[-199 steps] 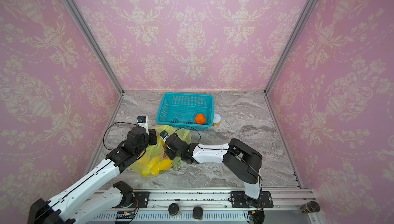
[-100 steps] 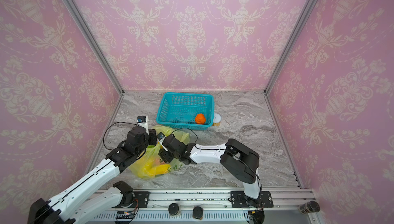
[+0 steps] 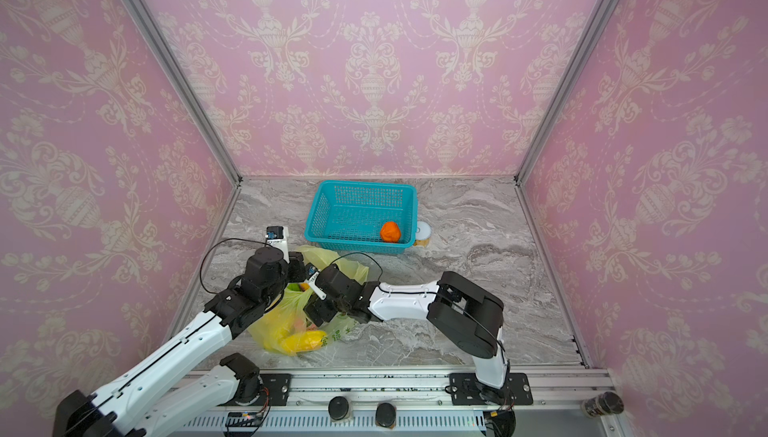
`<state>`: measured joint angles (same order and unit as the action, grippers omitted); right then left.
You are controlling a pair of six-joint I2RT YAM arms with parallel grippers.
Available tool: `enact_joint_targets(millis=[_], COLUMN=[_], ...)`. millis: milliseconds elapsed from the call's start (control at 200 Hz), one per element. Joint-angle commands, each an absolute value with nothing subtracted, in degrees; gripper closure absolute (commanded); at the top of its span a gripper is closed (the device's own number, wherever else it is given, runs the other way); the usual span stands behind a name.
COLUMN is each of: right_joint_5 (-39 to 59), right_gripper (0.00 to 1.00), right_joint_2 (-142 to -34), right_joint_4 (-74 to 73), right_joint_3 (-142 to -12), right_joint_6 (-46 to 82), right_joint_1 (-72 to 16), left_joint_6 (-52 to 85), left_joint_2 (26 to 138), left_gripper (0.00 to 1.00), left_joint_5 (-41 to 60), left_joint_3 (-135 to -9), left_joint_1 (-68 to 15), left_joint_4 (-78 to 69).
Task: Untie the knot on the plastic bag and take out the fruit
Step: 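Move the right gripper back into the bag mouth above the fruits, then grasp the long yellow fruit inside the bag with the right gripper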
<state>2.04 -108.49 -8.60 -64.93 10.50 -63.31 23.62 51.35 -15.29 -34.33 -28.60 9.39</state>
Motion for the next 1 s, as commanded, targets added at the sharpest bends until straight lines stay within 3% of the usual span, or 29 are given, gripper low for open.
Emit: enact_joint_targets(millis=[0, 200, 310, 420, 530, 711, 846, 996], right_joint_5=[8.2, 10.3, 6.8, -3.3, -13.0, -21.2, -25.6, -27.2], right_gripper=[0.05, 0.06, 0.19, 0.36, 0.43, 0.44, 0.30, 0.29], right_joint_2=[-106.1, -102.4, -101.4, -102.1, -103.0, -105.7, -109.1, -114.8], right_joint_4=[-9.6, -11.9, -11.1, -6.3, -3.6, -0.1, 2.4, 5.5], right_joint_3=[-62.9, -60.4, -60.3, -62.5, -63.6, -66.4, -70.4, -74.9], right_joint_6=[8.2, 8.4, 9.1, 9.2, 8.8, 6.6, 4.7, 3.2], right_joint_1=[-65.7, -65.8, -65.8, -65.8, -65.8, -65.7, -65.7, -65.7], left_joint_6=[22.8, 22.8, 22.8, 22.8, 22.8, 22.8, 22.8, 22.8], left_joint_2=[51.5, 51.6, 51.6, 51.6, 51.6, 51.8, 51.9, 51.8], left_gripper=[1.00, 1.00, 1.00, 1.00, 1.00, 1.00, 1.00, 1.00], left_joint_5=[-14.9, -14.9, -14.9, -14.9, -14.8, -14.8, -14.7, -14.7], left_joint_3=[-33.7, -33.7, -33.7, -33.7, -33.7, -33.7, -33.7, -33.7], left_joint_1=[-28.0, -28.0, -28.0, -28.0, -28.0, -28.0, -28.0, -28.0], left_joint_4=[9.3, 9.3, 9.2, 9.3, 9.3, 9.2, 9.2, 9.3])
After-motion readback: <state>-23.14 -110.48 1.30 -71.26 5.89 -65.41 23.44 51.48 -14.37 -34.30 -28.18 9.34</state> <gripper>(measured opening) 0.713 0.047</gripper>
